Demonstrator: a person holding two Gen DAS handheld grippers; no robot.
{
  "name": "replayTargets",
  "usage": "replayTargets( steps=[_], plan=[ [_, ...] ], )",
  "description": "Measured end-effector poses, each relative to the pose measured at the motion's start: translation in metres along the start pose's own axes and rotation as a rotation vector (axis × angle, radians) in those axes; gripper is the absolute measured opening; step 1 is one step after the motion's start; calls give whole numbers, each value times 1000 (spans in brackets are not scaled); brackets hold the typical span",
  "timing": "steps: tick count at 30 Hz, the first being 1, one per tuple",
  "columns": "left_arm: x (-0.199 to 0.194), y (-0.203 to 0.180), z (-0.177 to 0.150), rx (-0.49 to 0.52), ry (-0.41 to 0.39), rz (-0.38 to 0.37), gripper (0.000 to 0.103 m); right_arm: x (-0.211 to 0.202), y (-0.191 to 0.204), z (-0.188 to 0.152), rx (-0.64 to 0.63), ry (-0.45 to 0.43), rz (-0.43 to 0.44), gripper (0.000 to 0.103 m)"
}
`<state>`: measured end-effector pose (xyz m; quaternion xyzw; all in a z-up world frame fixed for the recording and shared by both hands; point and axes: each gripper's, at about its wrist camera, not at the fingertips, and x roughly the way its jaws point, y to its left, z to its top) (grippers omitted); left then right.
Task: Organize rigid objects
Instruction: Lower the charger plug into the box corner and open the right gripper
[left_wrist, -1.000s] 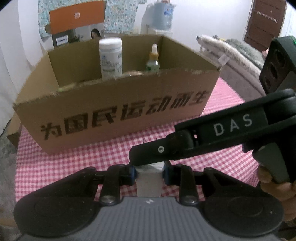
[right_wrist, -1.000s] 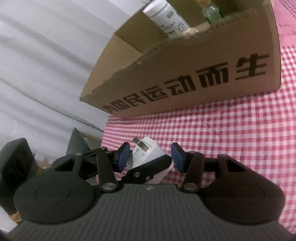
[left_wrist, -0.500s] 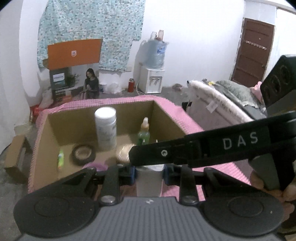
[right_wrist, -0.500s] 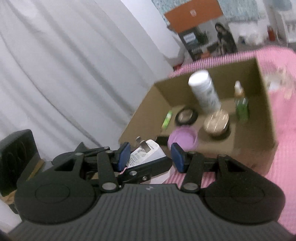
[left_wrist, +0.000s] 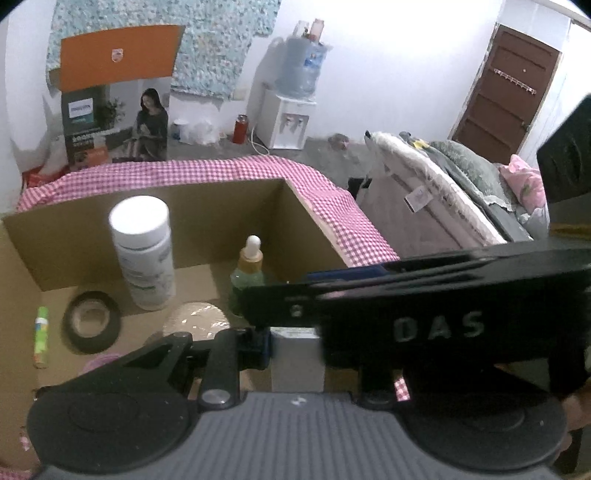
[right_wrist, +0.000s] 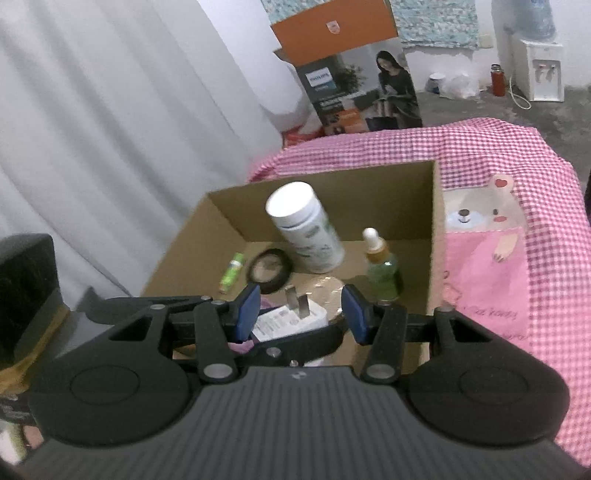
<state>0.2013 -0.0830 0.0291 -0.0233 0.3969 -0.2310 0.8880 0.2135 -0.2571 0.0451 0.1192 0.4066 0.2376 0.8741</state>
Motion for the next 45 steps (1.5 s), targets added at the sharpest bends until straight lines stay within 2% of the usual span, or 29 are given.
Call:
replayTargets(
  steps=[6,17,30,34,38,45],
  plan=[
    [18,0,2,-6,7,5,28,14,-3,3,-47,2,-45,49],
    [44,-1,5,-20,6,26,28,9,-20,9,-27,-39,-61,51],
    [45,3,2,-36,9,41,30,3,-28,5,3,-68,-60,53],
    [37,0,1,-27,-3,47,40,-2,-28,2,12,-78,-53,53],
    [22,-4,-1,-1,-33,53,55,-12,-26,-1,34,-107,-29,54],
    [-11,-7,-7,18,-76,68,73,-39,-15,-13,58,-172,-3,66]
  ],
)
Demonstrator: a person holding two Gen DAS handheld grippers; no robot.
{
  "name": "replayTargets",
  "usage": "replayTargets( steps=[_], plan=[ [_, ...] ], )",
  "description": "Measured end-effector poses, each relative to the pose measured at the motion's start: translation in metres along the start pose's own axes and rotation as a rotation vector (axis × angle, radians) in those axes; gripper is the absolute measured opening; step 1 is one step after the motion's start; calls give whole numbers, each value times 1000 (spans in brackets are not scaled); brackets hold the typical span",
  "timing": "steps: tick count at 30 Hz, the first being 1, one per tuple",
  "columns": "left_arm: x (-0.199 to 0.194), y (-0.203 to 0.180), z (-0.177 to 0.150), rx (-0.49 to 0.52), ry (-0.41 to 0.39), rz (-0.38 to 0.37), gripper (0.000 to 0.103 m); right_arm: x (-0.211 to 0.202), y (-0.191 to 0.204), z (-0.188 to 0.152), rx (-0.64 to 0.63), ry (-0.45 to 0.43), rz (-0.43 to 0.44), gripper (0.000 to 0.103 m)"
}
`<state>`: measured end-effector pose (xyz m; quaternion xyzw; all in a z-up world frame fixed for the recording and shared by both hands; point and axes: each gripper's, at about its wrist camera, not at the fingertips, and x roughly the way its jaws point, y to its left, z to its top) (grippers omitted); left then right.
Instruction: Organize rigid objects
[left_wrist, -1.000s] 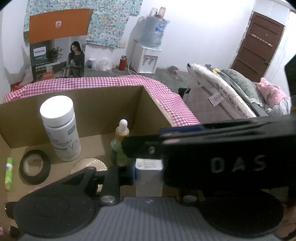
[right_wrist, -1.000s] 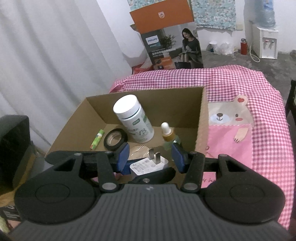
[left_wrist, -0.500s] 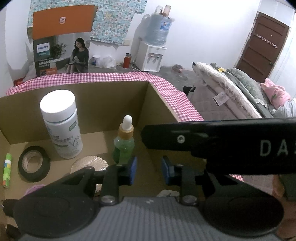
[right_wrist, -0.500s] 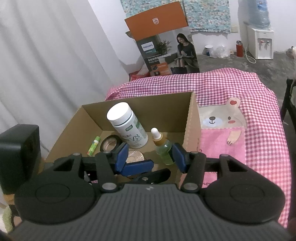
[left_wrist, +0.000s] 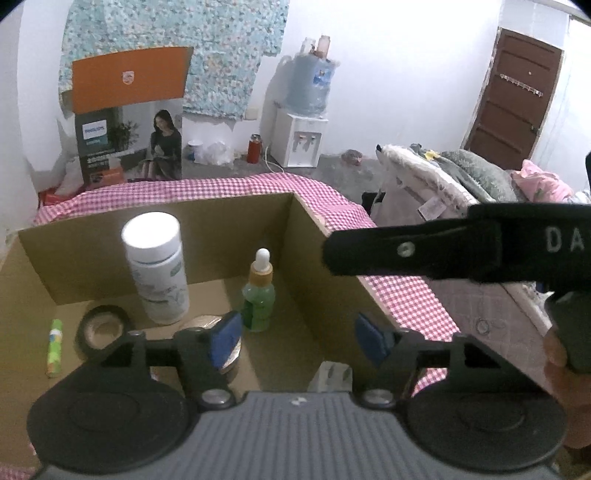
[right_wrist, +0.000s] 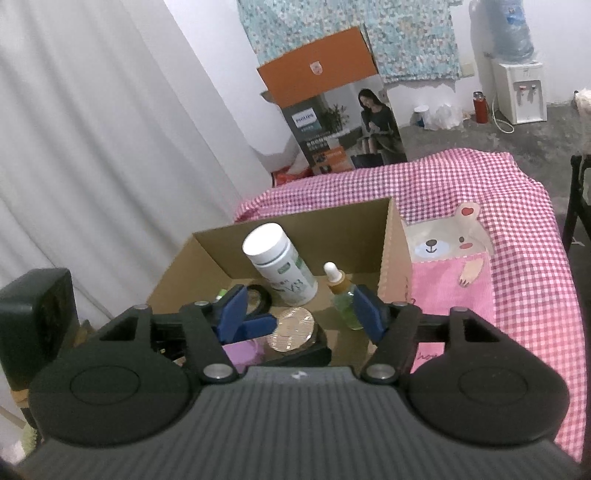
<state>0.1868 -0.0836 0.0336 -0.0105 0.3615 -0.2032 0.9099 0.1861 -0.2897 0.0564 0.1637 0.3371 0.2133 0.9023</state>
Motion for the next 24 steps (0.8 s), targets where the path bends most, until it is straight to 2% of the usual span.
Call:
replayTargets(
  steps=[4,11,13,16,17,19,21,24],
  plan=[
    [-24,7,-6,-2,-25,3,79,-16,8,-1,-2,-19,7,67],
    [-73,31,-24,-27,-75,67,89,-37,34,10,-73,10,0,67],
    [-85,40,-29,-42,-88,95,90,-40,39,12,-67,23,8,67],
    [-100,51,-36,-58,-102,121,98,-46,50,11,-56,23,24,68],
    [-105,54,-38,-60,-103,128,99,-47,53,10,-55,19,26,70],
    [-113,57,-41,-57,-106,148,100,-50,61,3,-54,6,20,81],
    [-120,59,-45,-56,-113,183,103,-53,70,-7,-58,-9,8,86],
    [-124,59,-46,-47,-79,228,103,-56,84,-24,-71,-33,-41,98]
  ],
)
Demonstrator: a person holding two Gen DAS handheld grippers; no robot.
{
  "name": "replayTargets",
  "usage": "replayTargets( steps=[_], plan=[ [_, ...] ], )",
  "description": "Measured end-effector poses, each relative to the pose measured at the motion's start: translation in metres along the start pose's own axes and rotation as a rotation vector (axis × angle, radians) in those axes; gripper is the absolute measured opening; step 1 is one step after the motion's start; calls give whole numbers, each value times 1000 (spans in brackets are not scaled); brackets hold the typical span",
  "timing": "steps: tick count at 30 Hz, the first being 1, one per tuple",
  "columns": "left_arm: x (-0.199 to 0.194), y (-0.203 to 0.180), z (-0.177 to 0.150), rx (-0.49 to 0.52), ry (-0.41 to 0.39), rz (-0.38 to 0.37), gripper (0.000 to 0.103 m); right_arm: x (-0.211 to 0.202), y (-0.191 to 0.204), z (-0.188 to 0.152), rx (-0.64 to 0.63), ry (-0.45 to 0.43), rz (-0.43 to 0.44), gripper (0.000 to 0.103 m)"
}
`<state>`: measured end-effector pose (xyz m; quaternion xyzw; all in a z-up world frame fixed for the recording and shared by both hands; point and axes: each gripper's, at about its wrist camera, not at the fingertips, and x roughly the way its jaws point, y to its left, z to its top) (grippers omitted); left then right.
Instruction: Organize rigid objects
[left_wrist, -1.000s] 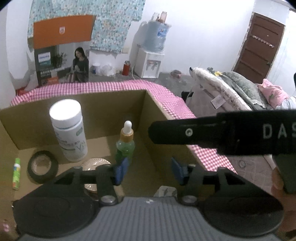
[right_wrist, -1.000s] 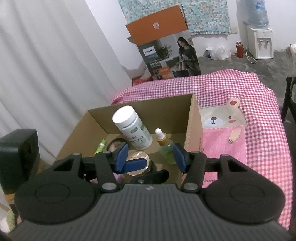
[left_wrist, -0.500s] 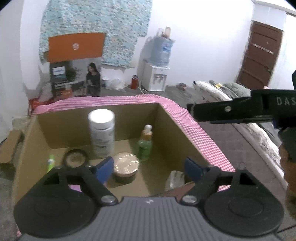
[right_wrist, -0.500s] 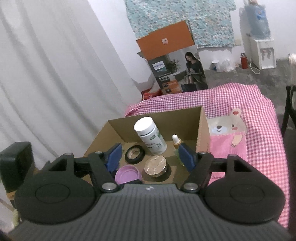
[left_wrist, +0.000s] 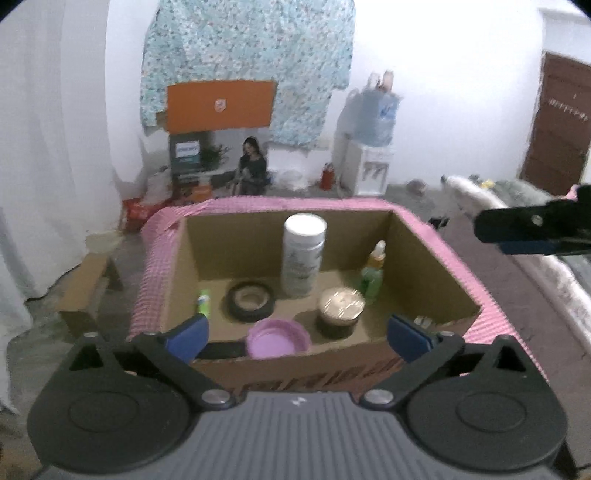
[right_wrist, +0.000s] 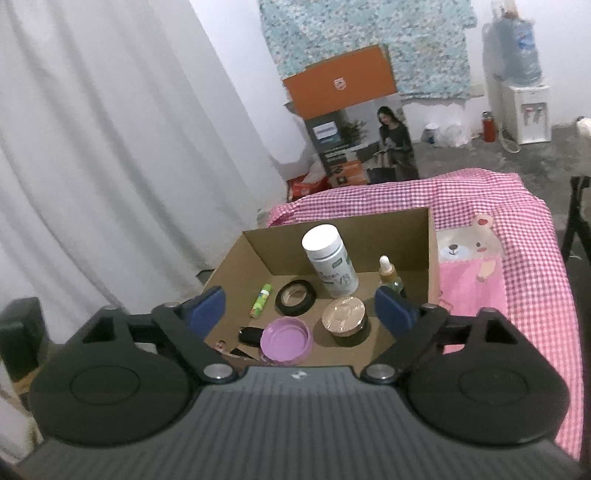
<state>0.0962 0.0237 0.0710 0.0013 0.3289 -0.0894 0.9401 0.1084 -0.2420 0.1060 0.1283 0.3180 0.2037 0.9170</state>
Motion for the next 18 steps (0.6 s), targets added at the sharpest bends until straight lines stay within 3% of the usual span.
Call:
replayTargets(
  steps=[1,8,14,18],
  plan=[
    [-1,0,0,3,11,21,103,-2,6,-6,-10,-14,-28,102],
    [-9,3,-4,9,49,88,103,1,38,-38,-61,-45,-260,102],
    [-2,6,3,-16,92,97,103,8,47,-50,-86,-54,-354,102],
    [-2,10,4,-46,77,106,103,13,51,-47,-156,-62,-403,102]
  ],
)
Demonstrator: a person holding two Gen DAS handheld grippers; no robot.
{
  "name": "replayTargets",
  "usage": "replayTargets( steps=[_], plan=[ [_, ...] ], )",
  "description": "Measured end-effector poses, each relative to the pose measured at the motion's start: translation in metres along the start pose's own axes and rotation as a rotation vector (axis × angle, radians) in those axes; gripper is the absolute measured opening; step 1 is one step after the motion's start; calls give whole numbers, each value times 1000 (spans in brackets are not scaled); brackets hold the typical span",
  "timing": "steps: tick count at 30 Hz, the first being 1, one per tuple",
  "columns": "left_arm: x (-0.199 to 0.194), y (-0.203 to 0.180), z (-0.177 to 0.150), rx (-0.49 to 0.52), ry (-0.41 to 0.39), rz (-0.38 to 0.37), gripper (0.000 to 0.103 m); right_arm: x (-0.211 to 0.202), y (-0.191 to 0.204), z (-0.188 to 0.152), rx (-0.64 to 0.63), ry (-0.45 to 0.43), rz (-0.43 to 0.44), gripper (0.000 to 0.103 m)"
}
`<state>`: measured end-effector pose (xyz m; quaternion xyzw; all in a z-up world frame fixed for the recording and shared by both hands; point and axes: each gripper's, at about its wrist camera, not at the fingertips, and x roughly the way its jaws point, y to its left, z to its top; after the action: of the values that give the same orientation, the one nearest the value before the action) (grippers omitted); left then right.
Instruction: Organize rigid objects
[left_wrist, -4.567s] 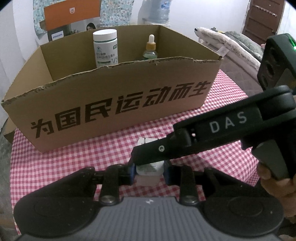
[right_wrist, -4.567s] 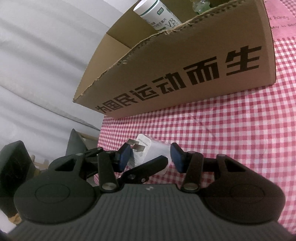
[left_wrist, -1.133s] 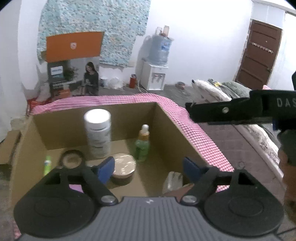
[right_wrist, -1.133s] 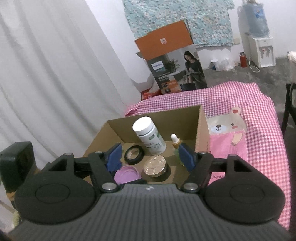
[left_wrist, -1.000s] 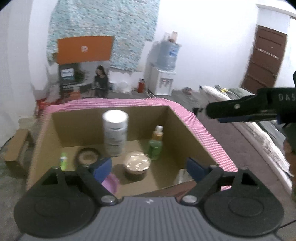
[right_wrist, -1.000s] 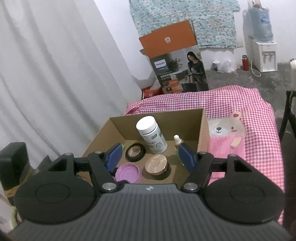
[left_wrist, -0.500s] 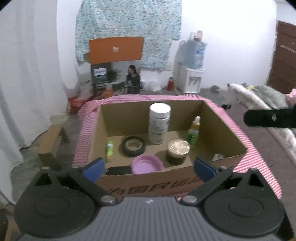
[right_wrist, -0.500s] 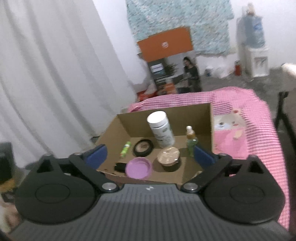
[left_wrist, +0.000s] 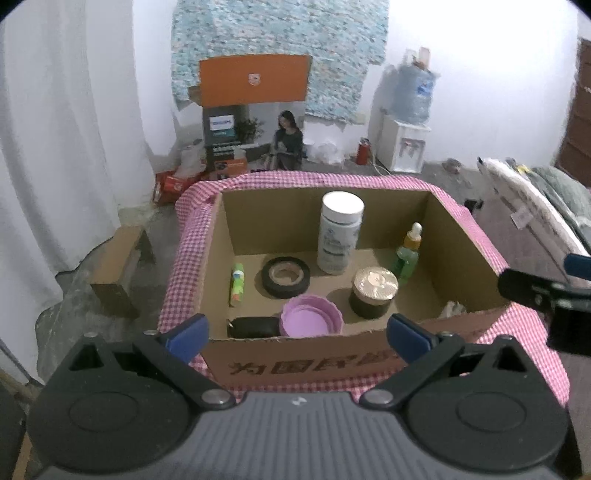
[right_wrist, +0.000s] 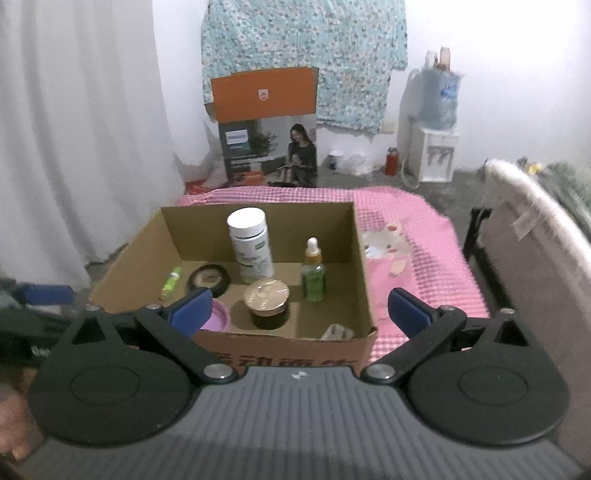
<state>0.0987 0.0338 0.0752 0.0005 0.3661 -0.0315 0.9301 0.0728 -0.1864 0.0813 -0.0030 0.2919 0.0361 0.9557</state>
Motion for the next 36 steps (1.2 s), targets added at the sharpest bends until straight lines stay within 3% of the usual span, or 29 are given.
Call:
replayTargets(
  steps=[9,23,36],
  plan=[
    [3,2,5,-2,-28,42,103,1,-1,7,-67,-41,-27,102],
    [31,7,8,-33,106,76,103,48,-12,-7,59,156,73,102],
    [32,0,10,6,131,87,103,66,4,-5,50,209,107,102]
  ],
)
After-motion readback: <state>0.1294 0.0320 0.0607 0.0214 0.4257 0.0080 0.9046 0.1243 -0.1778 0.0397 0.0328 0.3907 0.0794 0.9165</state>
